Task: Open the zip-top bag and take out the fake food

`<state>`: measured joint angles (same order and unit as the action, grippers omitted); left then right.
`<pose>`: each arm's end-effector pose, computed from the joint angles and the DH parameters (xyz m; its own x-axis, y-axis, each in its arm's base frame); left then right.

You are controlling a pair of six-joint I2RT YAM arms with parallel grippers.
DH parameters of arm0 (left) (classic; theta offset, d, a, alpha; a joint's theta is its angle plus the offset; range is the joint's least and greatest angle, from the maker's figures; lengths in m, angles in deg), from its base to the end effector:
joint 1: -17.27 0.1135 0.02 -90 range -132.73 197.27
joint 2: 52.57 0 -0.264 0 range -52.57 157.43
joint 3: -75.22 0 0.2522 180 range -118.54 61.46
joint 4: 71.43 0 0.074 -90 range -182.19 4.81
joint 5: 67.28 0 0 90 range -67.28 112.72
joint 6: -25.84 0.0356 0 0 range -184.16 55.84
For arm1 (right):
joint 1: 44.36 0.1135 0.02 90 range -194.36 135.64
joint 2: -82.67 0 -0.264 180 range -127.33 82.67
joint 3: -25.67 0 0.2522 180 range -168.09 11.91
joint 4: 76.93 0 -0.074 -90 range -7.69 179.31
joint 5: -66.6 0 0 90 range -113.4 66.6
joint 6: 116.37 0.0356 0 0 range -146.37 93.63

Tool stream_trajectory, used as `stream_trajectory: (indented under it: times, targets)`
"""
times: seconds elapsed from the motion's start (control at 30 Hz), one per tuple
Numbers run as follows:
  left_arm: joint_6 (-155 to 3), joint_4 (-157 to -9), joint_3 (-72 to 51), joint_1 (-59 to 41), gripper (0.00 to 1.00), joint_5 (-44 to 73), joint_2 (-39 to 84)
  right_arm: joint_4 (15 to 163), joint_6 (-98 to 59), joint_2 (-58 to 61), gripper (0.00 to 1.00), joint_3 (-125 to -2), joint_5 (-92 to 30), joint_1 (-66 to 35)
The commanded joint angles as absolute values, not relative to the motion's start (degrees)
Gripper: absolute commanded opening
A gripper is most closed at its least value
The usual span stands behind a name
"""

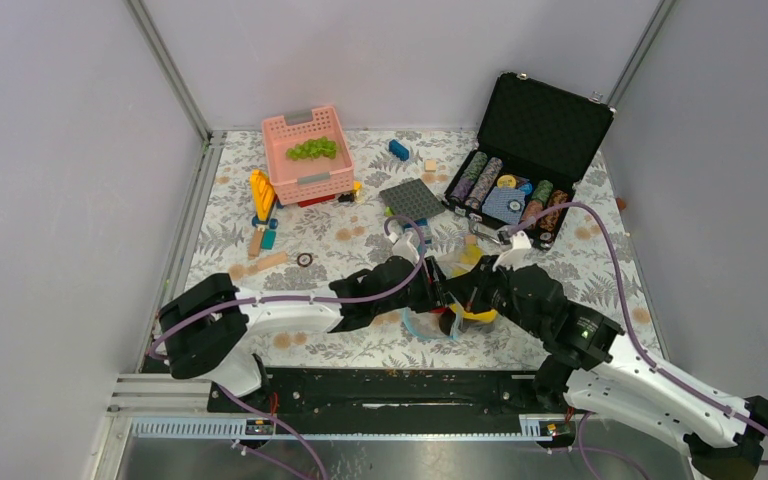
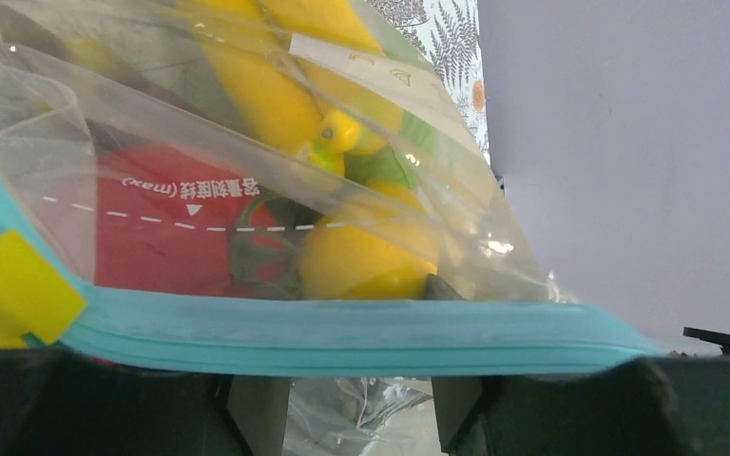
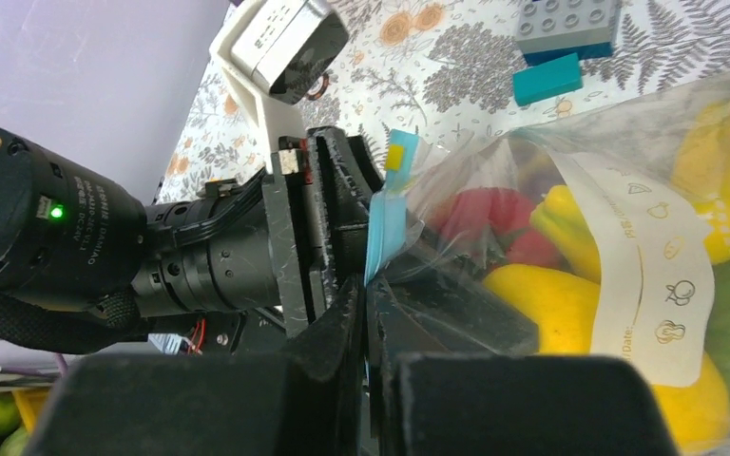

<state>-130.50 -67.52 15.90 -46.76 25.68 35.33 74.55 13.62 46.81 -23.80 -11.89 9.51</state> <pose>0.1468 -0.2971 0.2109 -0.8769 -0.2886 -0.3844 0.1846 0.5361 -0.8237 0.0979 0.1221 0.2995 -0.5518 0.3122 -0.7734 -0.4218 0.6955 0.5817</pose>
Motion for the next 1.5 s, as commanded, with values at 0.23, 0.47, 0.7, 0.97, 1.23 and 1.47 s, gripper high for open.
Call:
stream_trajectory:
  times: [0.23, 0.47, 0.7, 0.97, 1.23, 1.47]
  targets:
    - [-123.4, -75.0, 16.8, -47.1, 0.32, 23.1, 22.0, 67.1, 13.6, 51.1, 0.0, -24.1, 2.6, 9.8]
    - [-118.5, -88.8, 16.5, -47.0, 0.32, 22.3, 12.5, 65.7, 13.5, 52.1, 0.0, -23.7, 4.9, 9.8]
    - [-115.1, -102.7, 15.6, -45.0, 0.32, 27.4, 4.5, 65.6, 13.5, 52.6, 0.0, -23.2, 6.1, 9.8]
    - [-111.4, -107.6, 15.7, -30.6, 0.29, 22.5, -4.8, 65.6, 13.7, 52.6, 0.0, -22.8, 6.4, 9.8]
    - [-104.5, -106.0, 5.7, -9.7, 0.27, 14.2, 3.5, 65.7, 13.9, 52.4, 0.0, -22.7, 5.9, 9.8]
    - [-105.7, -96.0, -4.6, 6.6, 0.25, 6.3, 19.1, 65.3, 14.2, 52.7, 0.0, -22.6, 5.6, 9.8]
